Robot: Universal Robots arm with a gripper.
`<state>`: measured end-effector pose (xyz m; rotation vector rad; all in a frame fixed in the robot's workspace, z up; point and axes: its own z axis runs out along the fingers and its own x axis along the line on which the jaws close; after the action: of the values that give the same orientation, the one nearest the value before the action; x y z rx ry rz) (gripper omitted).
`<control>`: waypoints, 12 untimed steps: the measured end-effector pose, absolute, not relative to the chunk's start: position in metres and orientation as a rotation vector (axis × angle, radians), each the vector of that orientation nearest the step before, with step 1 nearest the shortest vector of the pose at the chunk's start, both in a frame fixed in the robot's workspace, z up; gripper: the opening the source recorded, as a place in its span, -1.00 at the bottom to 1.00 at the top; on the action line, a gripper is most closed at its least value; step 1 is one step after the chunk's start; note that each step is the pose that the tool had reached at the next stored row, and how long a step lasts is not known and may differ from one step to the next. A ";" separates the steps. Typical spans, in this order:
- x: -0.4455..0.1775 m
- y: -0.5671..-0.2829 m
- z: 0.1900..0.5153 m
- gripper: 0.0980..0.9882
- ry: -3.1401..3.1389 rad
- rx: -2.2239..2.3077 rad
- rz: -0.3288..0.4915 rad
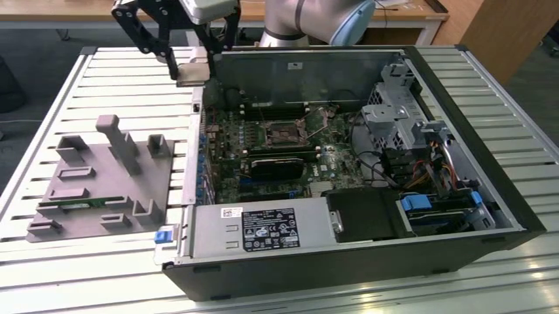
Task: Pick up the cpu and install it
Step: 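Pick up the cpu and move it towards the insertion slot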
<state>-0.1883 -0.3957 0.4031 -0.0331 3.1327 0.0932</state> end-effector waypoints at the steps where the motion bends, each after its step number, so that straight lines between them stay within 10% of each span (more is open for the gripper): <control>1: -0.184 -0.395 0.403 0.00 3.133 -0.033 0.093; 12: -0.156 -0.395 0.402 0.00 3.133 -0.033 0.093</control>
<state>-0.1561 -0.3954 0.4016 -0.0334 3.1333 0.0929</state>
